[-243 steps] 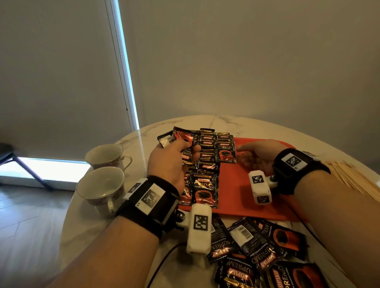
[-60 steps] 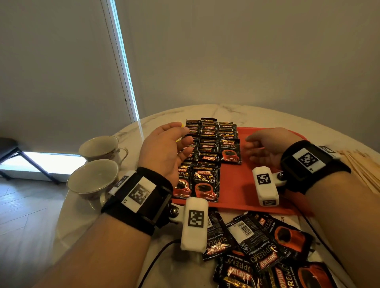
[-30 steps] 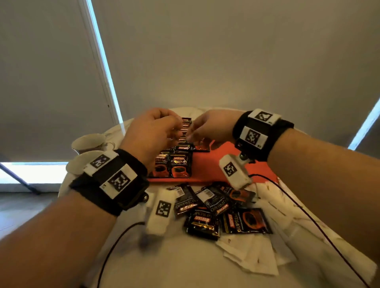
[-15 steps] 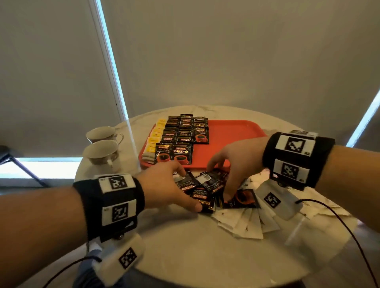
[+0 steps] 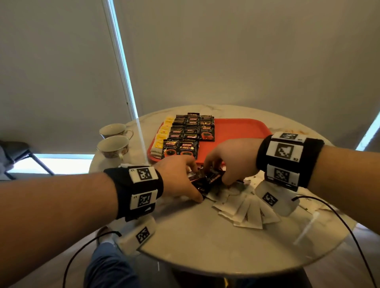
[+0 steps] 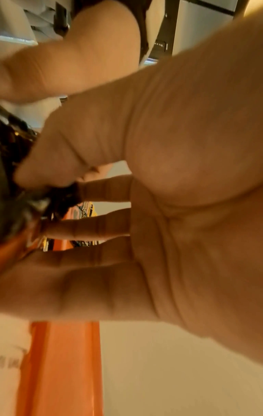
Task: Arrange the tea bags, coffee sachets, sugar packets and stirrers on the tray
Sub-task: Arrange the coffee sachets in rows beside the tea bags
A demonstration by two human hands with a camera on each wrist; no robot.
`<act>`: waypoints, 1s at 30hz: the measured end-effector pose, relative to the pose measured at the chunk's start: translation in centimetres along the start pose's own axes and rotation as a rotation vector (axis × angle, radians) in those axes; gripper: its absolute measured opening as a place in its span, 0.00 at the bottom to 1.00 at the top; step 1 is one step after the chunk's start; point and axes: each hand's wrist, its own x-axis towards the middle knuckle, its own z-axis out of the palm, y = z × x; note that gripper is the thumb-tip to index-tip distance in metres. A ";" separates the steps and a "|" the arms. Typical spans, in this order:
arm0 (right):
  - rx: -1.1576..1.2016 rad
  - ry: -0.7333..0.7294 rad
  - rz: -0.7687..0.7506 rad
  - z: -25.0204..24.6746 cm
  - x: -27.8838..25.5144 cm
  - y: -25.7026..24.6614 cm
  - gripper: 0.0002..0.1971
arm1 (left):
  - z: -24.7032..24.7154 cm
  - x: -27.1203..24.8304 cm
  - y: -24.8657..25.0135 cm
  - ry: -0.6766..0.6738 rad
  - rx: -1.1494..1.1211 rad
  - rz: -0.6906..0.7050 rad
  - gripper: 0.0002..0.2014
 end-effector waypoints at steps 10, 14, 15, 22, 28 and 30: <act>0.027 0.181 0.013 -1.0 1.2 -0.4 0.18 | -0.7 0.0 0.8 0.108 0.125 0.031 0.26; 0.055 0.250 0.011 -1.6 1.4 -0.2 0.18 | -1.1 0.1 0.2 0.181 0.024 0.025 0.15; 0.071 0.274 0.011 -1.7 1.5 -0.1 0.18 | -1.1 0.1 0.0 0.212 -0.005 0.026 0.14; 0.331 0.395 -0.026 -2.0 2.3 1.1 0.12 | -2.5 1.0 -1.4 0.327 -0.416 0.058 0.14; 0.788 0.390 -0.003 -0.9 4.1 1.7 0.07 | -2.8 2.2 -2.2 0.355 -0.732 0.009 0.12; 1.055 0.381 0.019 -0.3 4.5 1.3 0.07 | -2.6 2.7 -2.7 0.360 -0.719 0.010 0.12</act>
